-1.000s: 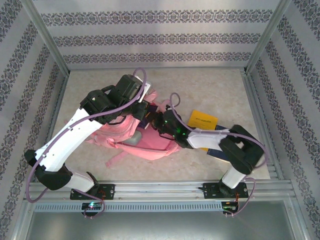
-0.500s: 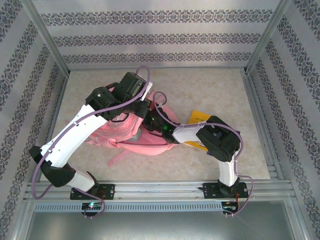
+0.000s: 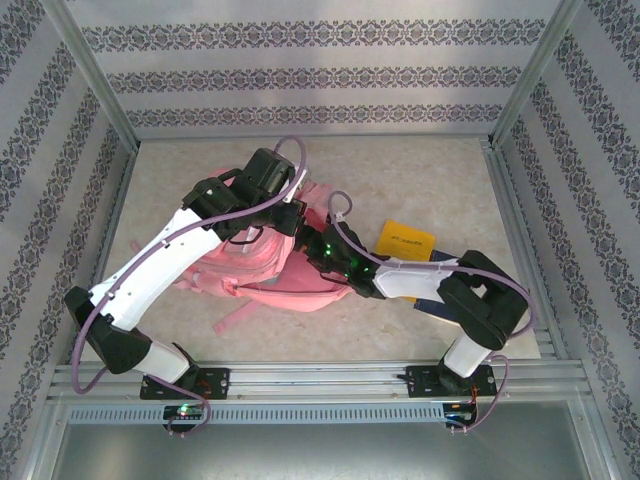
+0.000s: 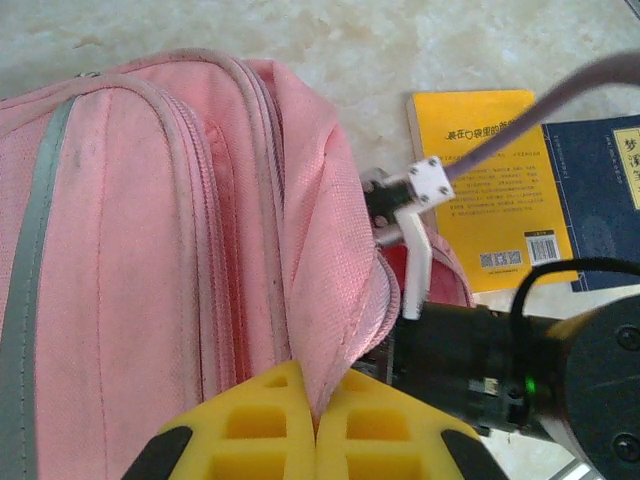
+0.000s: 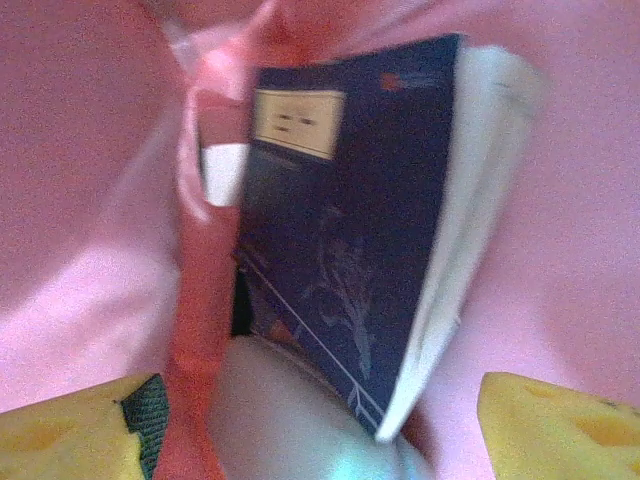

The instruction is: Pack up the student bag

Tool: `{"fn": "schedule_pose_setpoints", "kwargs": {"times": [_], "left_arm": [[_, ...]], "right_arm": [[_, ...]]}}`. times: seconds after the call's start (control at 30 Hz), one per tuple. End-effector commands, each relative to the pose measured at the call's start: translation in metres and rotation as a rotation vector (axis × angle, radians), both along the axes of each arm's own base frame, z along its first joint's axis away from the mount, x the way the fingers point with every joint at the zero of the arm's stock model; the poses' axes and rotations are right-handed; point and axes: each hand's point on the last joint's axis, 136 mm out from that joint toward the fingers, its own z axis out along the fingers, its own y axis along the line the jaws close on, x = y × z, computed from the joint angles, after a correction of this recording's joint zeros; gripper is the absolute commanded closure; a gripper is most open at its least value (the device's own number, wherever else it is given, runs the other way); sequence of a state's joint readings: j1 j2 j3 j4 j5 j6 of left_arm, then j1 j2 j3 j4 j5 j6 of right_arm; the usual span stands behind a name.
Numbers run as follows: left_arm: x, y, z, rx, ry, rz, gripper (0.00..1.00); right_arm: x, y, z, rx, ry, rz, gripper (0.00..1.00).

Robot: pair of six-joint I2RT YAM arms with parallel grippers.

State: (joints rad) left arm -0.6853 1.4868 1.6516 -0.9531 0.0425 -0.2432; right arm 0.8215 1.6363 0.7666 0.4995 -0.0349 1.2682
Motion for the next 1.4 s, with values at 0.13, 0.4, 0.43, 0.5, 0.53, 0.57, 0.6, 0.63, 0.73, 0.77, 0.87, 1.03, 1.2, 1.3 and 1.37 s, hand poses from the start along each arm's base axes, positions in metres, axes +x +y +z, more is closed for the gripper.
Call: {"fn": "schedule_pose_setpoints", "kwargs": {"times": [0.13, 0.4, 0.43, 0.5, 0.53, 0.57, 0.6, 0.63, 0.73, 0.77, 0.87, 1.03, 1.2, 1.3, 1.37], "left_arm": [[0.017, 0.004, -0.004, -0.028, -0.017, 0.061, 1.00], [0.004, -0.024, -0.082, -0.070, 0.156, 0.030, 1.00], [0.002, -0.029, -0.091, -0.070, 0.170, 0.023, 1.00], [-0.004, -0.042, -0.113, -0.070, 0.217, 0.002, 1.00], [-0.007, -0.047, -0.121, -0.070, 0.236, -0.006, 1.00], [-0.010, -0.053, -0.132, -0.065, 0.259, -0.017, 0.99], [-0.012, -0.058, -0.141, -0.060, 0.278, -0.026, 0.99], [-0.014, -0.060, -0.149, -0.050, 0.289, -0.031, 0.99], [-0.014, -0.056, -0.175, 0.002, 0.316, -0.017, 0.98], [-0.012, -0.049, -0.183, 0.033, 0.317, 0.000, 0.97], [-0.008, -0.033, -0.196, 0.072, 0.322, 0.043, 0.82], [0.001, 0.001, -0.194, 0.066, 0.304, 0.123, 0.61], [0.008, 0.030, -0.188, 0.049, 0.297, 0.188, 0.54], [0.008, 0.027, -0.167, 0.012, 0.267, 0.177, 0.49], [0.009, 0.024, -0.150, -0.011, 0.245, 0.164, 0.46]], "right_arm": [[-0.018, -0.067, 0.002, -0.127, 0.007, -0.096, 0.31], [-0.040, -0.192, 0.040, -0.354, -0.085, -0.342, 0.45], [-0.043, -0.203, 0.041, -0.373, -0.089, -0.362, 0.45], [-0.046, -0.226, 0.037, -0.418, -0.073, -0.397, 0.45], [-0.046, -0.233, 0.036, -0.433, -0.069, -0.403, 0.45], [-0.046, -0.238, 0.034, -0.458, -0.069, -0.395, 0.45], [-0.047, -0.245, 0.030, -0.498, -0.047, -0.400, 0.45], [-0.048, -0.251, 0.027, -0.532, -0.023, -0.412, 0.45], [-0.048, -0.270, 0.012, -0.682, 0.067, -0.429, 0.44], [-0.048, -0.275, 0.006, -0.726, 0.111, -0.432, 0.43], [-0.044, -0.285, -0.016, -0.809, 0.212, -0.433, 0.40], [-0.027, -0.300, -0.040, -0.882, 0.297, -0.443, 0.34], [-0.010, -0.302, -0.067, -0.842, 0.389, -0.431, 0.29], [0.003, -0.294, -0.081, -0.845, 0.403, -0.378, 0.29], [0.009, -0.289, -0.090, -0.850, 0.424, -0.343, 0.30]]}}
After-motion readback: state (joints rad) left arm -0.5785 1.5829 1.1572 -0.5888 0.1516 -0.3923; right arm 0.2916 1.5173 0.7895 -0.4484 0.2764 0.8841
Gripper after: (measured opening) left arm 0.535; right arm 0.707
